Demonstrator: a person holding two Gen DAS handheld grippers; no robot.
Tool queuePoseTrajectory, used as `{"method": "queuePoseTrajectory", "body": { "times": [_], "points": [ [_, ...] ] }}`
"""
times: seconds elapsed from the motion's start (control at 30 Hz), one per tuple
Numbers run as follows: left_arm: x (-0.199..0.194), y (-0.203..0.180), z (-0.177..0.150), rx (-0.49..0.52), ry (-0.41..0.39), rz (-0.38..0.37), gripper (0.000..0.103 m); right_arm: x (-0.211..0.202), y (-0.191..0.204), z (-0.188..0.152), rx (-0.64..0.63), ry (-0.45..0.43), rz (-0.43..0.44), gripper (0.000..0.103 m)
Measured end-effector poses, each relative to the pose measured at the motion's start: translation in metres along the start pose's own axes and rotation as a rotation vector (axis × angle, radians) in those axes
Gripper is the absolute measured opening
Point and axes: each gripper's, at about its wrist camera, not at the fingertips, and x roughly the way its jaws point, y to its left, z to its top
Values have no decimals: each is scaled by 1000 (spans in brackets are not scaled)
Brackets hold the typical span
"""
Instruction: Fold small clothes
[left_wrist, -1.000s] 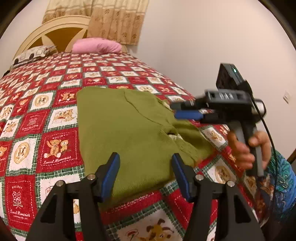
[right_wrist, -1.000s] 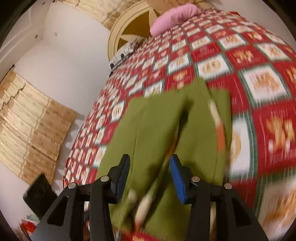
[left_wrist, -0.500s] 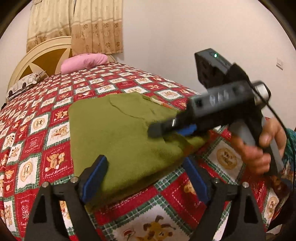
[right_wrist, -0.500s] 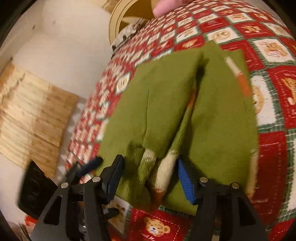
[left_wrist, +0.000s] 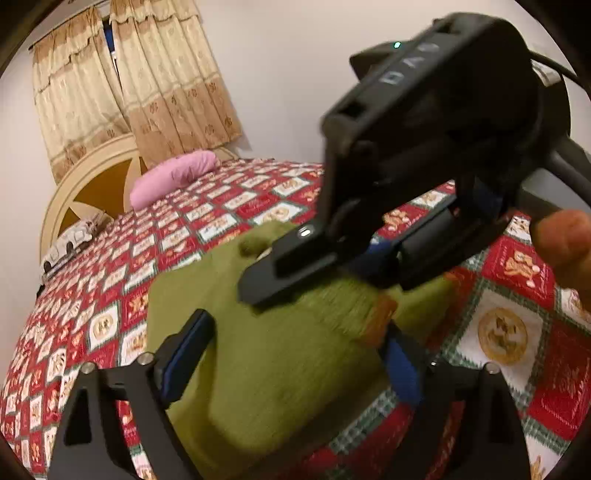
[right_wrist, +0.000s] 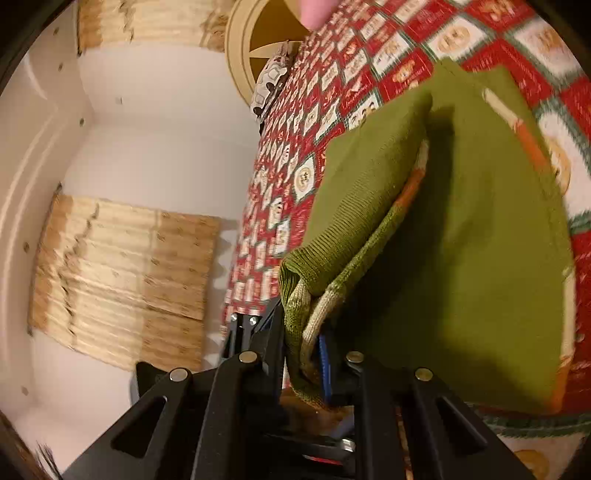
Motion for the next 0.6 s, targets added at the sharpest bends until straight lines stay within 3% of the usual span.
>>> {"method": "queuePoseTrajectory", "body": {
  "times": [0.13,0.2,0.27,0.37,0.43,0.47,0.5,0.6],
  "points": [
    [1,6,-2,-35,-9,-4,89,4,-2,-1,36,13,45,15],
    [4,15,-2,-83,11,-65,58,6,-1,-1,16,9,-1,18],
    [10,30,-5,-172,50,-174,49,3,1,-2,-44,-13,-71,18],
    [10,42,-10,-241,44,-212,38,-2,5,2,-105,-27,-93,25],
    [6,52,-12,-317,19,-250,33,-12,7,9,-123,-80,-131,43],
    [4,59,-12,-365,7,-278,32,-20,6,14,-124,-140,-162,57],
    [4,65,-13,-415,2,-307,32,-29,4,20,-116,-205,-169,64],
    [5,72,-17,-496,3,-348,32,-33,-15,38,-27,-223,-117,64]
  ]
}}
